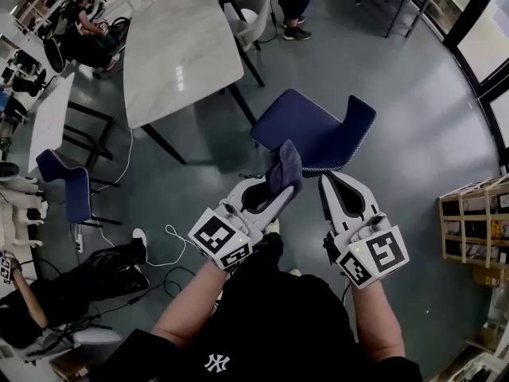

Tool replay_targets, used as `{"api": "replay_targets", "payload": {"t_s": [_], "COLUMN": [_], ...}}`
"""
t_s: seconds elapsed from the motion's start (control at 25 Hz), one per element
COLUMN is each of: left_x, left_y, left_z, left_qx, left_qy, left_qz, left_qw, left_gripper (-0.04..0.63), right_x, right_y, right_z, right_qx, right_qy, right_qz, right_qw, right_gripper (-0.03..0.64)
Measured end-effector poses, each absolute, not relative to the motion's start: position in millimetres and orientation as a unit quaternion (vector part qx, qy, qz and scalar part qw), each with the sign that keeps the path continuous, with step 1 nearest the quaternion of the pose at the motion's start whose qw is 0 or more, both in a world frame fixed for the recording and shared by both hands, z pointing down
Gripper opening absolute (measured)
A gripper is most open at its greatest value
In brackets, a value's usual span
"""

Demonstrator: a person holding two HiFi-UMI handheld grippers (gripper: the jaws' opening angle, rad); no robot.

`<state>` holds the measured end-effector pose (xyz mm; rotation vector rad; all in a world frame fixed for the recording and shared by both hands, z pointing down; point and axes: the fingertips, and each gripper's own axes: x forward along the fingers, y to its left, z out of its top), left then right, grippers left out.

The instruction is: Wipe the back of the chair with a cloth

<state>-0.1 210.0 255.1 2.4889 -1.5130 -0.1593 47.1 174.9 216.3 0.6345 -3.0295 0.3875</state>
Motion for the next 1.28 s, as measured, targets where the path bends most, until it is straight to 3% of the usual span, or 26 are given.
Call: {"api": "replay_targets", "payload": {"t_s": [0.4,0.96,1.28], "left_x": [-26,20,45], "left_y": [101,-57,-154], "left_z": [291,363,423], "left_qx": [0.9,0.936,0.951], "left_qy": [-0.42,-0.319,-0.27], "left_qz": [-0.026,0.022,0.09], "left_qw": [0.111,0.15,0.117], "left_gripper": [0.071,0.071,0.071], "right_x": [23,68,98], "right_y": [73,-93,-178], "right_z": [239,304,350], "right_qx": [0.295,0.366,0.405], "right_qy": [-0.946,-0.917,-0.895], "right_qz": [0.133,0.152,0.177], "right_qw": [0.028,0.048,0.056], "right_gripper": [0.014,0.014,0.014]}}
